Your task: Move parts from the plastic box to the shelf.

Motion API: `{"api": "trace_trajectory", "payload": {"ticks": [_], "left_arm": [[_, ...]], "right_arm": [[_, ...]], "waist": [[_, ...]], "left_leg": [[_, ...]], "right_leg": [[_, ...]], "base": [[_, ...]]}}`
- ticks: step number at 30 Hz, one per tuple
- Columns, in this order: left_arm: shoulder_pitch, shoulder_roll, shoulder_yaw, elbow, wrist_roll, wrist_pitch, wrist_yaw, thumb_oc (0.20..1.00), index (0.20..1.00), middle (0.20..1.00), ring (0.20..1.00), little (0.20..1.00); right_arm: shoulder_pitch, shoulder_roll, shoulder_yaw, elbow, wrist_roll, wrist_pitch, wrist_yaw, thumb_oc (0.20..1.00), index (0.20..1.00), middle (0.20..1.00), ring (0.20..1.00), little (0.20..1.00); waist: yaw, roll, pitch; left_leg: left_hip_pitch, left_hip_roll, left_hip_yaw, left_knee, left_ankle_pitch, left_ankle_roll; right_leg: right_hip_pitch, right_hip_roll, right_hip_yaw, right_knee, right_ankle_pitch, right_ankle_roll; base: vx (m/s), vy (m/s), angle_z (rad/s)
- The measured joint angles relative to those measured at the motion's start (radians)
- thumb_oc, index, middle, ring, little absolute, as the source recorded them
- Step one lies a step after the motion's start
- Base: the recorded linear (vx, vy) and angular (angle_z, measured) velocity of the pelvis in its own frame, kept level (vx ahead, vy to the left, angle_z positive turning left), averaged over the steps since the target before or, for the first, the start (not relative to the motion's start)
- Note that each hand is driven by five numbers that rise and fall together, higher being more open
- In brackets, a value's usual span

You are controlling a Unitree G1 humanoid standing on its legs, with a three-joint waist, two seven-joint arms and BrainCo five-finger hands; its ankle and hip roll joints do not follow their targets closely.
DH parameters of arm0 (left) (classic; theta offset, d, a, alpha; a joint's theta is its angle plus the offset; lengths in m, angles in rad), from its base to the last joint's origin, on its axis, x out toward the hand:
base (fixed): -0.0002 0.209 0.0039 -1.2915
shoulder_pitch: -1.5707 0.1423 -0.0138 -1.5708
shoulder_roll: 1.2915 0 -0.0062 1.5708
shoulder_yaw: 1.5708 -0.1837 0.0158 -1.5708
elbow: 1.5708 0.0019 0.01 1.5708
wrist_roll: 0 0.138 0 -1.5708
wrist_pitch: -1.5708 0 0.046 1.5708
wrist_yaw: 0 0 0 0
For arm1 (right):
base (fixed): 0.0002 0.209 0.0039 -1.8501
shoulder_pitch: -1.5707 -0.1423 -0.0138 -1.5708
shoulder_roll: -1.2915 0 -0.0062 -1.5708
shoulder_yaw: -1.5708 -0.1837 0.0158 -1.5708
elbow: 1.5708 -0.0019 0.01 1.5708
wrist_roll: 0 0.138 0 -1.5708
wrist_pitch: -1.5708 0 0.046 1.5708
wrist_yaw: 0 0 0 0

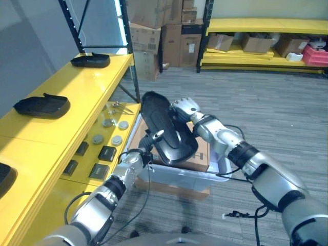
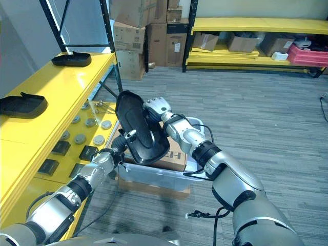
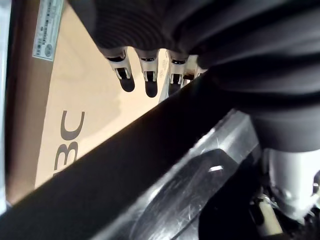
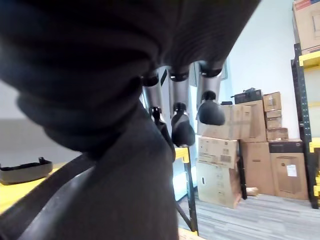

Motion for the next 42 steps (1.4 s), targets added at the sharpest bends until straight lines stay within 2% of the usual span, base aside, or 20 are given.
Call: {"api": "trace_trajectory", "payload": {"ticks": [1, 2, 3, 9, 12, 13, 14, 15, 17, 22, 25, 28, 30, 32, 35, 36, 38, 39, 40, 42], "left_arm": [[0.0, 0.0, 0.003, -0.002, -0.007, 0.0, 0.0, 1.0, 1.0, 1.0, 1.0, 1.0], [0.008, 0.008, 0.009, -0.036, -0.02, 0.003, 0.003, 0.457, 0.457, 0.457, 0.457, 0.457], [0.021, 0.015, 0.01, -0.079, -0.027, 0.003, 0.002, 0.2, 0.2, 0.2, 0.2, 0.2], [0.087, 0.054, 0.033, -0.194, -0.038, -0.013, -0.01, 0.2, 0.2, 0.2, 0.2, 0.2], [0.116, 0.058, 0.054, -0.251, -0.033, -0.023, 0.029, 0.2, 0.2, 0.2, 0.2, 0.2], [0.129, 0.062, 0.061, -0.269, -0.021, -0.029, 0.042, 0.2, 0.2, 0.2, 0.2, 0.2], [0.144, 0.066, 0.071, -0.28, -0.009, -0.039, 0.055, 0.2, 0.2, 0.2, 0.2, 0.2], [0.161, 0.065, 0.081, -0.281, 0.008, -0.053, 0.063, 0.2, 0.2, 0.2, 0.2, 0.2], [0.185, 0.08, 0.085, -0.297, 0.051, -0.067, 0.089, 0.2, 0.2, 0.2, 0.2, 0.2], [0.209, 0.105, 0.114, -0.37, 0.233, -0.116, 0.164, 0.2, 0.2, 0.2, 0.2, 0.2], [0.231, 0.118, 0.188, -0.421, 0.333, -0.141, 0.193, 0.2, 0.2, 0.2, 0.2, 0.2], [0.267, 0.11, 0.236, -0.439, 0.343, -0.149, 0.207, 0.2, 0.2, 0.2, 0.2, 0.2], [0.354, 0.107, 0.266, -0.543, 0.332, -0.148, 0.217, 0.2, 0.2, 0.2, 0.2, 0.2], [0.398, 0.108, 0.277, -0.581, 0.333, -0.156, 0.215, 0.2, 0.2, 0.2, 0.2, 0.2], [0.406, 0.118, 0.286, -0.581, 0.336, -0.155, 0.206, 0.2, 0.2, 0.2, 0.2, 0.2], [0.408, 0.128, 0.289, -0.586, 0.338, -0.155, 0.204, 0.2, 0.2, 0.2, 0.2, 0.2], [0.42, 0.149, 0.298, -0.629, 0.339, -0.156, 0.194, 0.2, 0.2, 0.2, 0.2, 0.2], [0.428, 0.158, 0.304, -0.66, 0.343, -0.157, 0.187, 0.2, 0.2, 0.2, 0.2, 0.2], [0.438, 0.171, 0.315, -0.712, 0.364, -0.167, 0.18, 0.2, 0.2, 0.2, 0.2, 0.2], [0.444, 0.173, 0.326, -0.754, 0.383, -0.188, 0.181, 0.2, 0.2, 0.2, 0.2, 0.2]], "right_arm": [[0.011, -0.006, -0.011, -0.019, 0.0, 0.0, 0.002, 0.2, 0.2, 0.2, 0.2, 0.2], [0.029, -0.017, -0.028, -0.049, 0.009, 0.003, 0.009, 0.2, 0.2, 0.2, 0.2, 0.2], [0.051, -0.023, -0.052, -0.081, 0.019, 0.002, 0.009, 0.2, 0.2, 0.2, 0.2, 0.2], [0.165, -0.065, -0.131, -0.222, 0.09, -0.008, 0.02, 0.2, 0.2, 0.2, 0.2, 0.2], [0.241, -0.059, -0.196, -0.296, 0.132, -0.017, 0.017, 0.2, 0.2, 0.2, 0.2, 0.2], [0.254, -0.05, -0.206, -0.311, 0.149, -0.028, 0.018, 0.297, 0.297, 0.297, 0.297, 0.297], [0.266, -0.044, -0.208, -0.327, 0.176, -0.042, 0.021, 0.758, 0.758, 0.758, 0.758, 0.758], [0.274, -0.039, -0.207, -0.327, 0.222, -0.06, 0.026, 1.0, 1.0, 1.0, 1.0, 1.0], [0.283, -0.022, -0.21, -0.327, 0.309, -0.082, 0.032, 1.0, 1.0, 1.0, 1.0, 1.0], [0.501, 0.117, -0.449, -0.426, 0.765, -0.165, 0.08, 1.0, 1.0, 1.0, 1.0, 1.0], [0.627, 0.166, -0.574, -0.465, 1.025, -0.211, 0.09, 1.0, 1.0, 1.0, 1.0, 1.0], [0.725, 0.203, -0.67, -0.473, 1.178, -0.24, 0.098, 1.0, 1.0, 1.0, 1.0, 1.0], [0.871, 0.302, -0.76, -0.482, 1.453, -0.274, 0.127, 1.0, 1.0, 1.0, 1.0, 1.0], [0.952, 0.308, -0.781, -0.415, 1.547, -0.284, 0.133, 1.0, 1.0, 1.0, 1.0, 1.0], [0.991, 0.302, -0.804, -0.216, 1.588, -0.282, 0.137, 1.0, 1.0, 1.0, 1.0, 1.0], [1.0, 0.289, -0.801, -0.064, 1.559, -0.279, 0.138, 1.0, 1.0, 1.0, 1.0, 1.0], [1.028, 0.255, -0.797, 0.119, 1.508, -0.225, 0.131, 1.0, 1.0, 1.0, 1.0, 1.0], [1.041, 0.244, -0.798, 0.183, 1.447, -0.219, 0.139, 1.0, 1.0, 1.0, 1.0, 1.0], [1.015, 0.235, -0.774, 0.355, 1.332, -0.209, 0.118, 1.0, 1.0, 1.0, 1.0, 1.0], [1.013, 0.258, -0.785, 0.468, 1.253, -0.173, 0.054, 1.0, 1.0, 1.0, 1.0, 1.0]], "waist": [[0.001, -0.001, 0.0], [0.003, -0.001, -0.001], [0.003, -0.001, -0.001], [0.013, -0.004, -0.003], [0.019, -0.006, -0.003], [0.022, -0.006, -0.003], [0.024, -0.006, -0.003], [0.026, -0.009, -0.005], [0.027, -0.015, -0.005], [0.041, -0.031, -0.01], [0.031, -0.033, -0.011], [0.024, -0.033, -0.014], [0.017, -0.033, -0.014], [0.018, -0.03, -0.016], [0.017, -0.032, -0.015], [0.018, -0.032, -0.015], [0.027, -0.03, -0.01], [0.027, -0.032, -0.009], [0.042, -0.025, -0.01], [0.044, -0.027, -0.003]], "left_leg": [[0.0, 0.0, -0.003, 0.0, 0.0, 0.0], [-0.003, 0.0, -0.008, 0.0, 0.001, 0.0], [-0.006, -0.001, -0.011, 0.0, 0.002, 0.0], [-0.007, -0.002, -0.025, 0.0, 0.006, -0.004], [-0.006, -0.003, -0.036, 0.0, 0.007, -0.006], [-0.006, -0.003, -0.036, 0.001, 0.007, -0.006], [-0.006, -0.002, -0.037, 0.001, 0.007, -0.006], [-0.006, -0.002, -0.037, 0.001, 0.007, -0.006], [-0.006, -0.003, -0.037, 0.002, 0.007, -0.006], [0.01, -0.005, -0.035, 0.0, -0.002, -0.002], [0.011, -0.007, -0.032, 0.0, -0.004, -0.002], [0.012, -0.008, -0.032, 0.0, -0.008, 0.0], [0.01, -0.008, -0.03, 0.0, -0.011, -0.003], [0.011, -0.011, -0.031, -0.001, -0.012, -0.005], [0.009, -0.013, -0.032, 0.0, -0.013, -0.005], [0.007, -0.014, -0.032, 0.0, -0.013, -0.005], [0.001, -0.014, -0.036, 0.0, -0.022, 0.0], [-0.006, -0.012, -0.036, 0.0, -0.022, 0.0], [-0.015, -0.012, -0.047, 0.001, -0.013, -0.009], [-0.027, -0.011, -0.065, 0.005, -0.007, -0.011]], "right_leg": [[0.001, 0.0, -0.004, 0.0, -0.001, 0.0], [0.002, 0.0, -0.01, 0.0, -0.001, -0.001], [0.001, 0.0, -0.016, 0.0, -0.001, -0.001], [0.008, -0.001, -0.029, 0.0, -0.003, -0.002], [0.017, -0.001, -0.045, 0.0, -0.011, -0.002], [0.018, 0.0, -0.045, 0.0, -0.012, -0.001], [0.018, 0.001, -0.045, 0.0, -0.013, 0.0], [0.018, 0.0, -0.046, 0.0, -0.013, -0.001], [0.017, -0.001, -0.045, 0.0, -0.013, -0.001], [0.033, -0.004, -0.045, 0.0, -0.026, 0.008], [0.034, -0.006, -0.043, 0.0, -0.027, 0.008], [0.034, -0.007, -0.042, 0.0, -0.031, 0.008], [0.032, -0.006, -0.042, 0.0, -0.036, 0.008], [0.034, -0.01, -0.043, 0.0, -0.038, 0.008], [0.032, -0.013, -0.044, 0.0, -0.039, 0.009], [0.03, -0.014, -0.043, 0.0, -0.042, 0.013], [0.026, -0.014, -0.044, 0.001, -0.043, 0.014], [0.016, -0.014, -0.044, 0.0, -0.043, 0.014], [0.015, -0.009, -0.05, 0.003, -0.043, 0.012], [0.014, -0.006, -0.067, 0.003, -0.045, 0.008]], "base": [[-0.02, -0.012, 0.11], [-0.01, -0.01, 0.13], [-0.01, -0.009, 0.13], [0.0, -0.006, 0.06], [0.0, -0.023, 0.16], [0.0, -0.022, 0.04], [0.0, 0.0, 0.0], [0.0, 0.0, 0.0], [0.0, 0.0, 0.0], [0.0, 0.0, 0.0], [0.02, 0.002, -0.02], [0.0, 0.0, 0.0], [0.0, 0.0, 0.0], [0.0, 0.0, 0.0], [0.0, 0.0, 0.0], [-0.04, -0.063, -0.01], [-0.05, -0.099, 0.0], [-0.07, -0.103, 0.05], [-0.13, -0.147, 0.13], [-0.13, -0.111, 0.27]]}}
